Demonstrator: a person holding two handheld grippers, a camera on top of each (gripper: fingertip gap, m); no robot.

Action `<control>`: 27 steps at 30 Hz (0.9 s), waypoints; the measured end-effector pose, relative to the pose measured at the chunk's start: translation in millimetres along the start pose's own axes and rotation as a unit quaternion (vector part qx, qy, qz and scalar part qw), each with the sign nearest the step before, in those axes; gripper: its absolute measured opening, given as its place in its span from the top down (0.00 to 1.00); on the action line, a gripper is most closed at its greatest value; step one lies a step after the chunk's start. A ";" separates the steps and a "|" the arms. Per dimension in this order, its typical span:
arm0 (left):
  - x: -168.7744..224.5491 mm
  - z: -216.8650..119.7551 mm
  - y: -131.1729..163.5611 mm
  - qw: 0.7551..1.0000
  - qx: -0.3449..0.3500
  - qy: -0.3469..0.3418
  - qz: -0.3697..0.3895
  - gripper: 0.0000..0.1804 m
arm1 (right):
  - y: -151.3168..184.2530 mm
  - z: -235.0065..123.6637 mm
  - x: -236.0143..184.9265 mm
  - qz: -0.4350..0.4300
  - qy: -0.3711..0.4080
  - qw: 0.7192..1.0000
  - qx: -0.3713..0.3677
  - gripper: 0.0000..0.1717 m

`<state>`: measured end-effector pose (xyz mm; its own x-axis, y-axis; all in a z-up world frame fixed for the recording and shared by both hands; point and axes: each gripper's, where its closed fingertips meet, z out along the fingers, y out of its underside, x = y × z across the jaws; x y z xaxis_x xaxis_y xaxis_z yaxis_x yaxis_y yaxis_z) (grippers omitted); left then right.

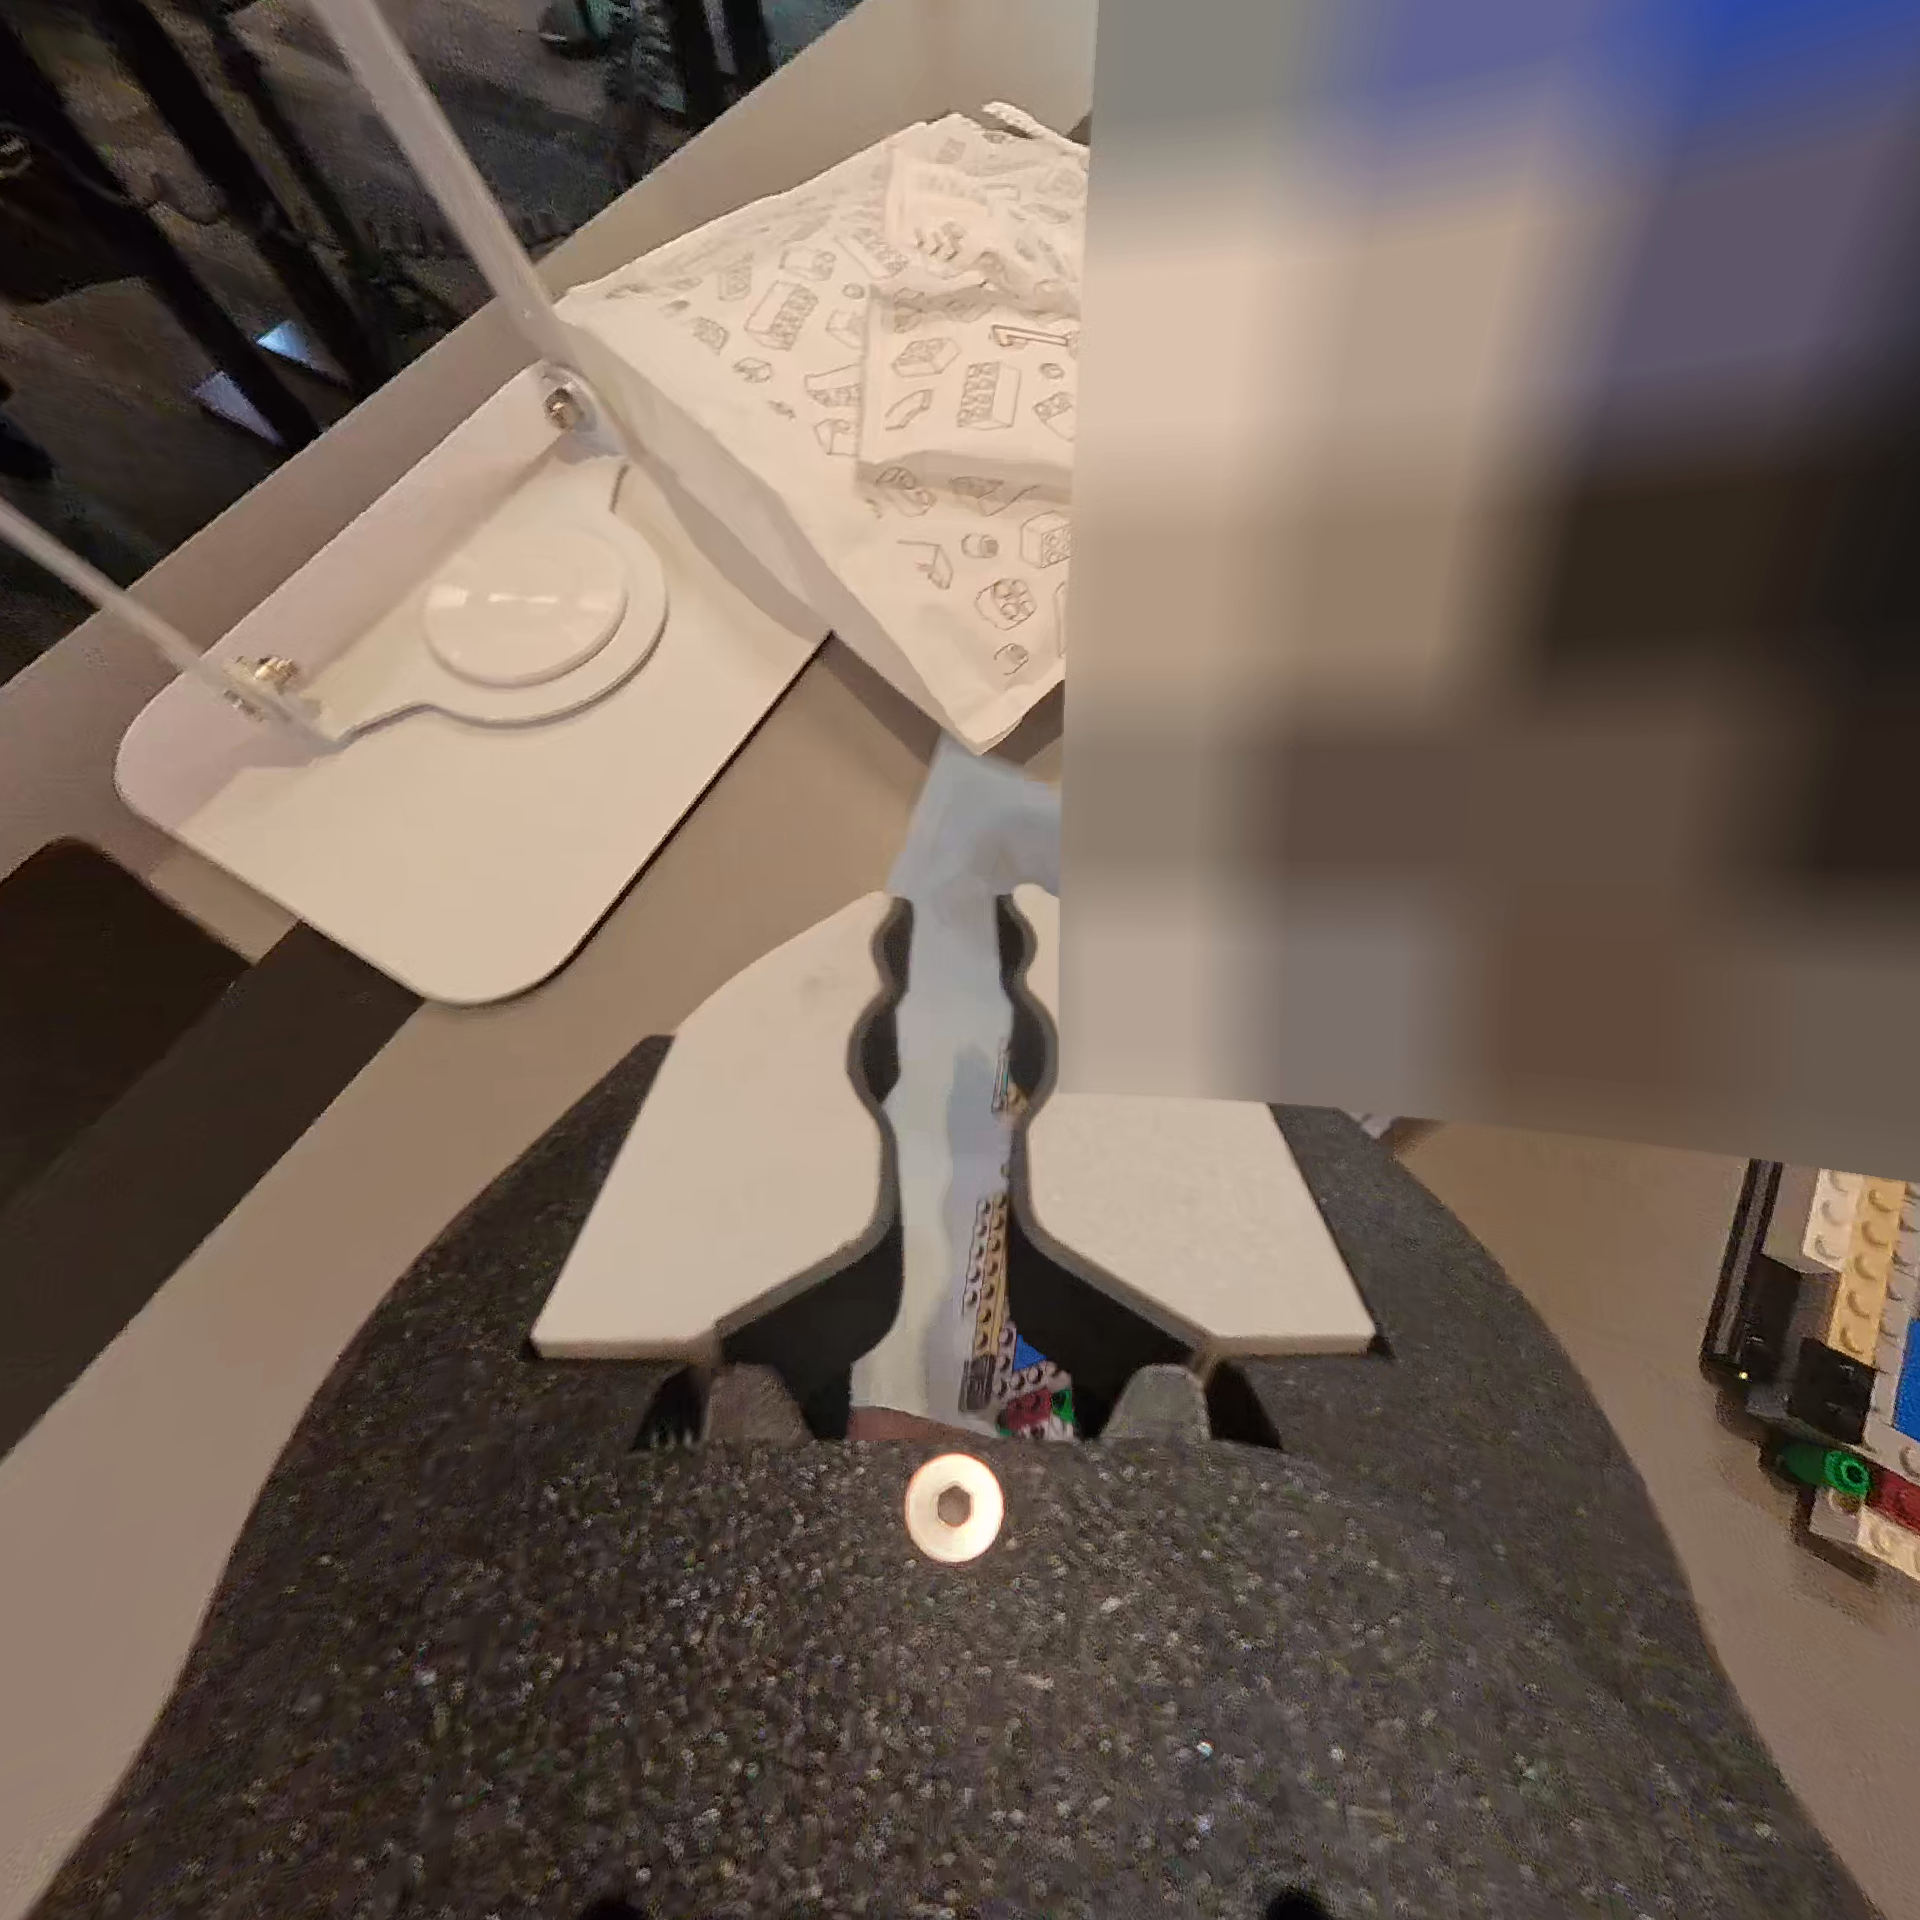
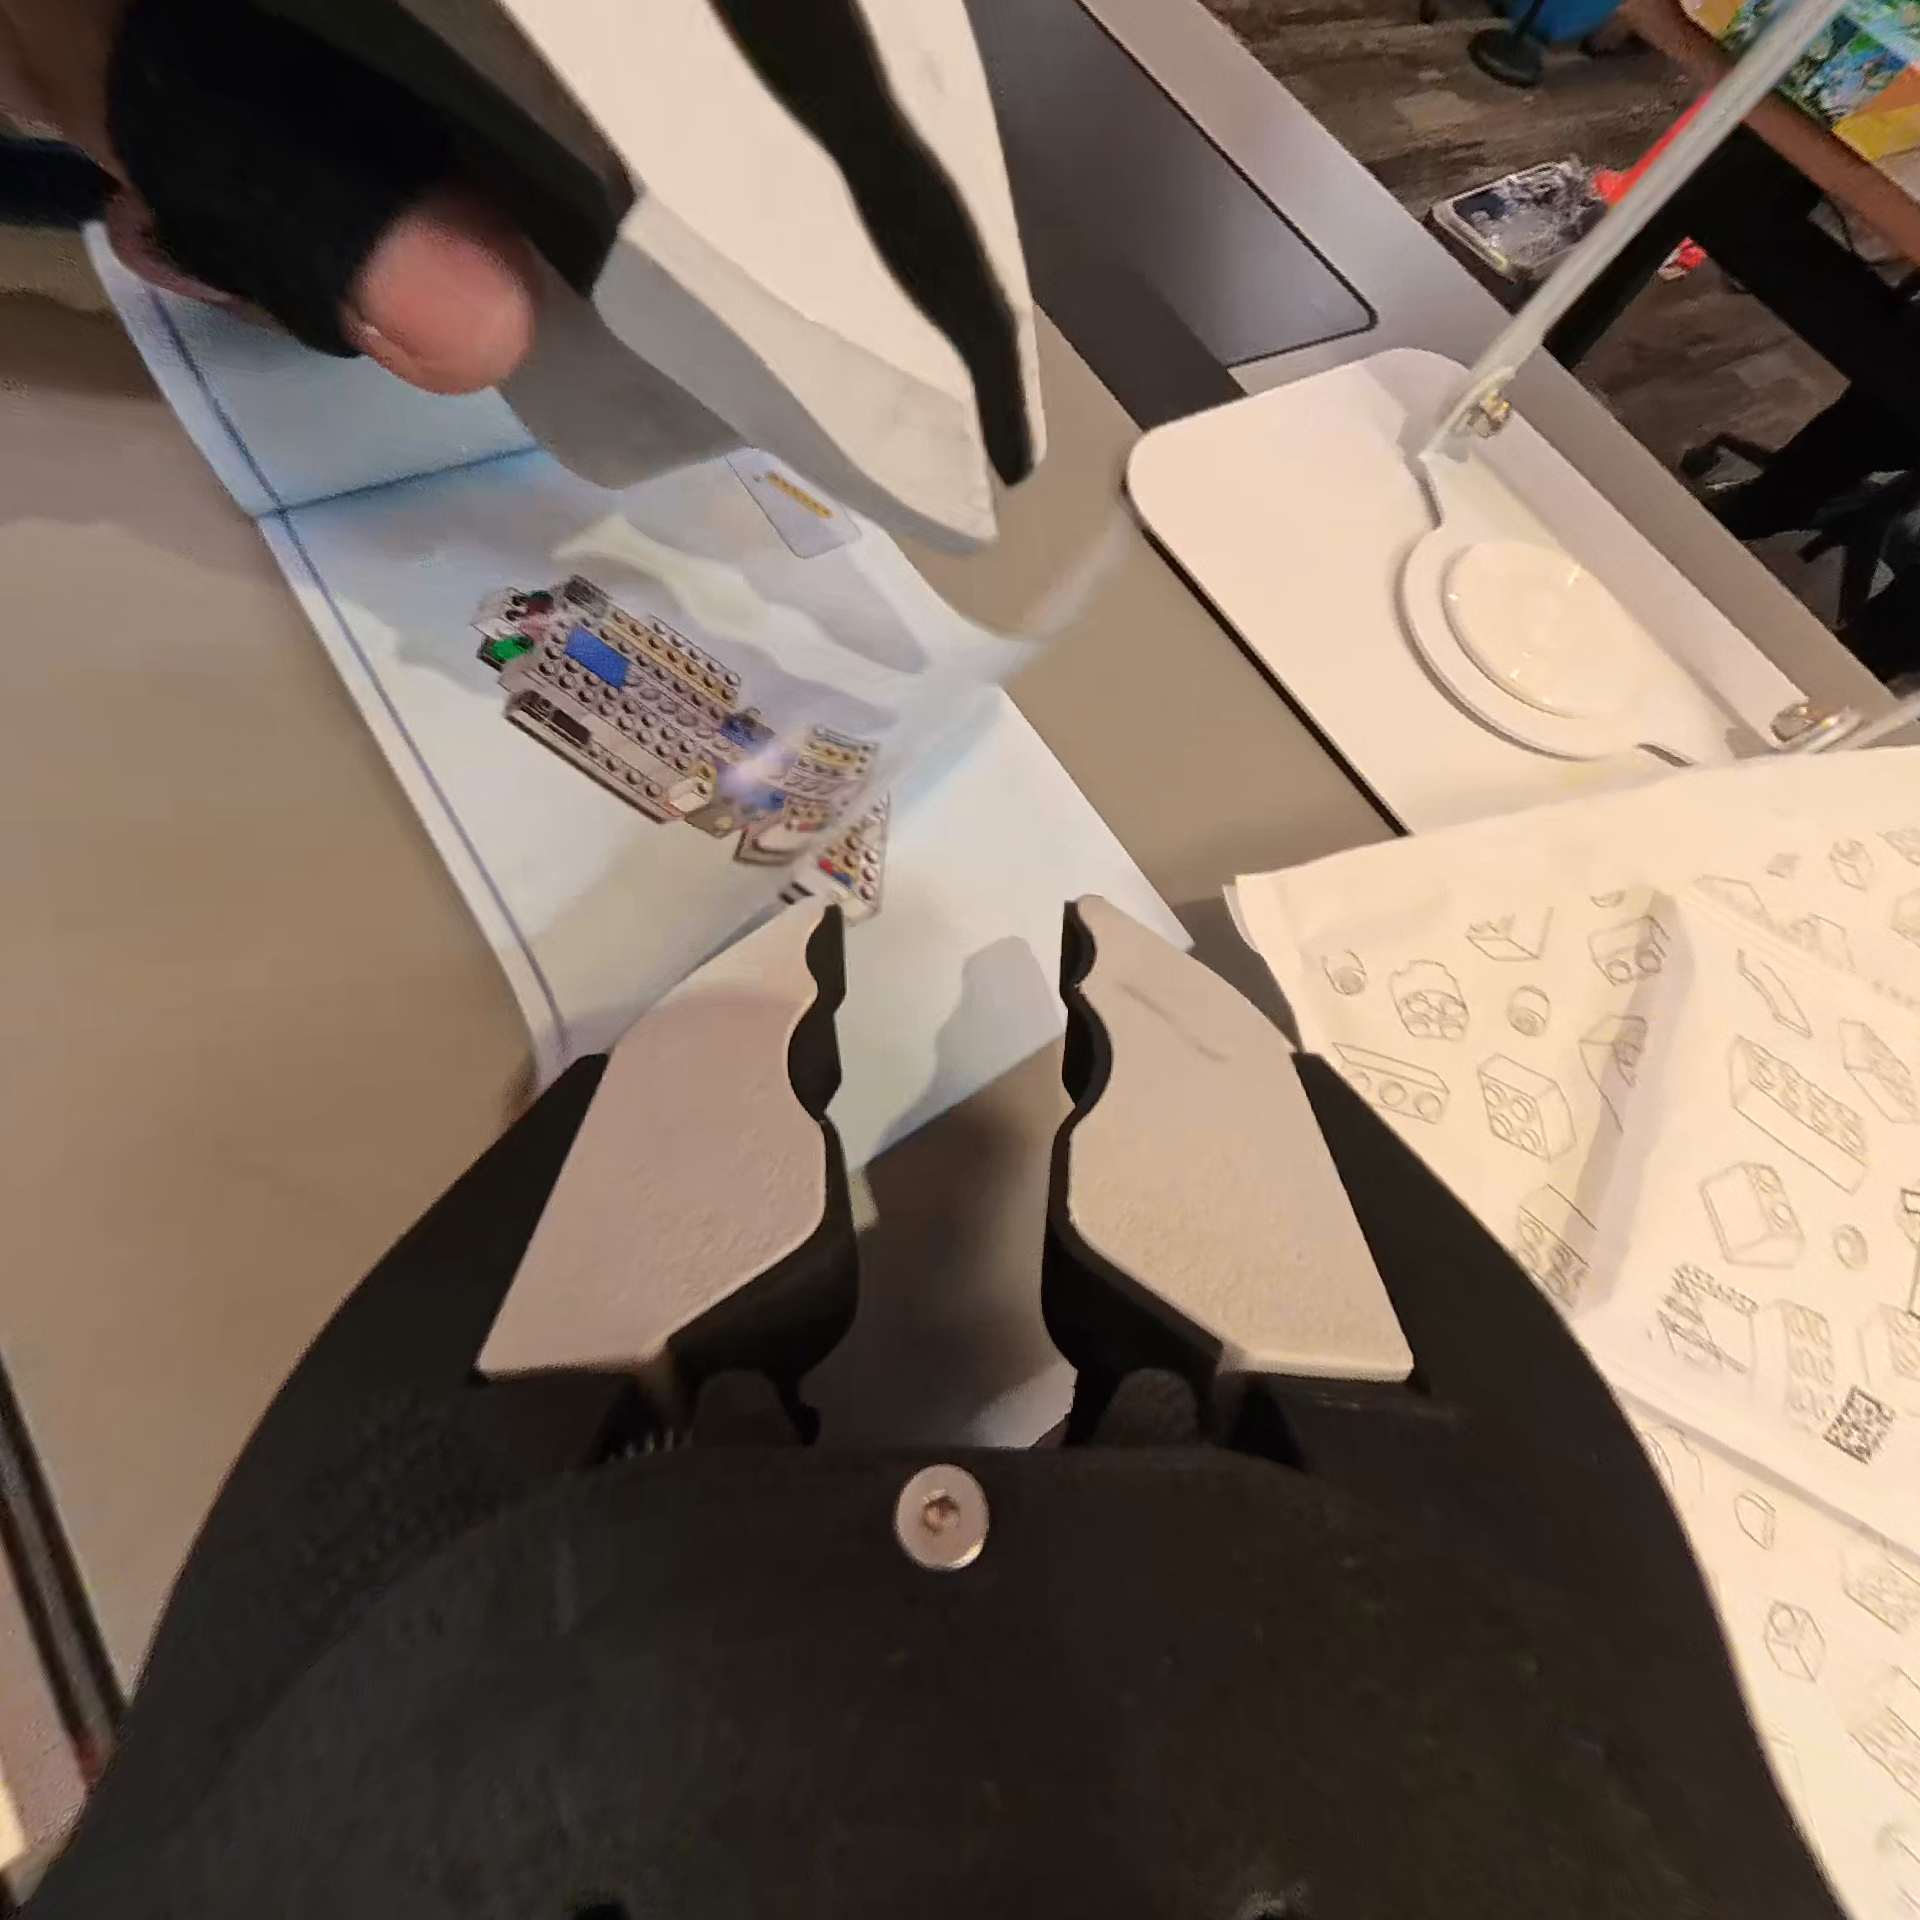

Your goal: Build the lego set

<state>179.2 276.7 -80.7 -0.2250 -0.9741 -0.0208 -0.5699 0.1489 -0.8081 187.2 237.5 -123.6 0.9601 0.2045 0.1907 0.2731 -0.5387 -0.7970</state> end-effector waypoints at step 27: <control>53.5 -29.2 34.7 0.989 0.043 -0.135 -0.049 1.00 | -18.0 -0.3 -8.3 0.037 -0.002 0.999 0.021 0.78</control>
<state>124.4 234.8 -92.6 0.0540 -0.9947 -0.0870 -0.5067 0.0478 -0.8608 174.4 245.2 -110.7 0.9774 0.1678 0.1283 0.1981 -0.5181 -0.8320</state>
